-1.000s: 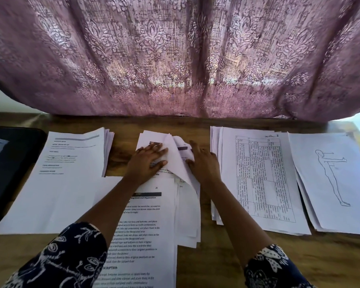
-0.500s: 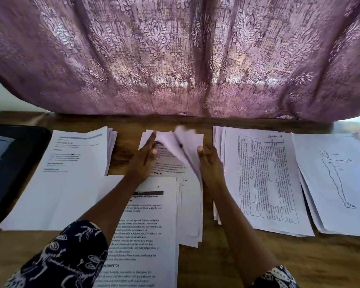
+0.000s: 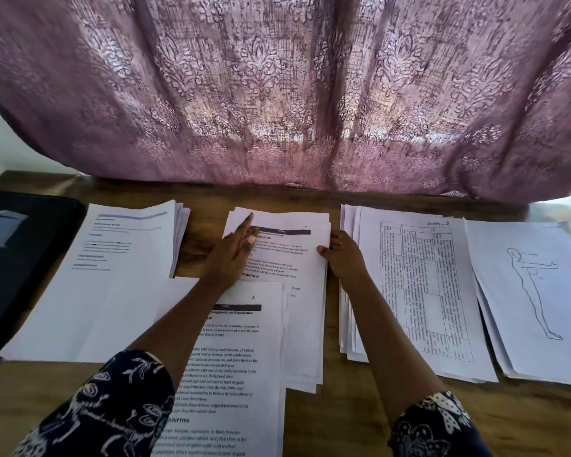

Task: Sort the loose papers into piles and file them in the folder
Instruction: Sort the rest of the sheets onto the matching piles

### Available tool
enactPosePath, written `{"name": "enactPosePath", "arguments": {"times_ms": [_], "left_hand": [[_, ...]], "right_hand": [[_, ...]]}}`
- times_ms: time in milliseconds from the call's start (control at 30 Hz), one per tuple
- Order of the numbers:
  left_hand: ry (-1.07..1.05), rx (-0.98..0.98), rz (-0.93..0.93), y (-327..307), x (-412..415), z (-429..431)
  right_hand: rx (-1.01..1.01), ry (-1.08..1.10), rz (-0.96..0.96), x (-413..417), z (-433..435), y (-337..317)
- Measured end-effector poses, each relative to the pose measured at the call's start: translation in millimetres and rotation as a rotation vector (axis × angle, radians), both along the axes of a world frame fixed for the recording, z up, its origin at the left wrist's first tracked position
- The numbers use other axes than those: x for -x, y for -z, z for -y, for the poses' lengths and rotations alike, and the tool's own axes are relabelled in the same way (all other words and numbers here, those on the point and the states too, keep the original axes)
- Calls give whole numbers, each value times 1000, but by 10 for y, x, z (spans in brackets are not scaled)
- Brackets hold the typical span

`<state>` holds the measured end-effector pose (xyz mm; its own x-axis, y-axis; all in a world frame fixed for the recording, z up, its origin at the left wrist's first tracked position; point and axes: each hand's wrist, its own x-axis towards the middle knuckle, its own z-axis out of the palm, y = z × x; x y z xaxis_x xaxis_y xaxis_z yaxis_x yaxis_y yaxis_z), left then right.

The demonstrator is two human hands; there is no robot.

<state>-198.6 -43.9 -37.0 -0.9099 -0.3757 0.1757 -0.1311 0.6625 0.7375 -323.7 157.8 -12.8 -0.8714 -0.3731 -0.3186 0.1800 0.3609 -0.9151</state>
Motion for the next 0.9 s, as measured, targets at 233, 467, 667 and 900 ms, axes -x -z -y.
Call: {"name": "enactPosePath", "arguments": {"times_ms": [233, 467, 667, 900], "left_hand": [[-51, -382, -7, -80, -8, 14], [-46, -412, 156, -344, -6, 89], [7, -80, 206, -244, -477, -135], [-128, 69, 90, 106, -826, -386]], "right_hand": [[-177, -64, -121, 80, 135, -68], [-421, -56, -716, -196, 222, -226], [-480, -578, -665, -1066, -28, -162], [-562, -640, -710, -1321, -142, 50]]}}
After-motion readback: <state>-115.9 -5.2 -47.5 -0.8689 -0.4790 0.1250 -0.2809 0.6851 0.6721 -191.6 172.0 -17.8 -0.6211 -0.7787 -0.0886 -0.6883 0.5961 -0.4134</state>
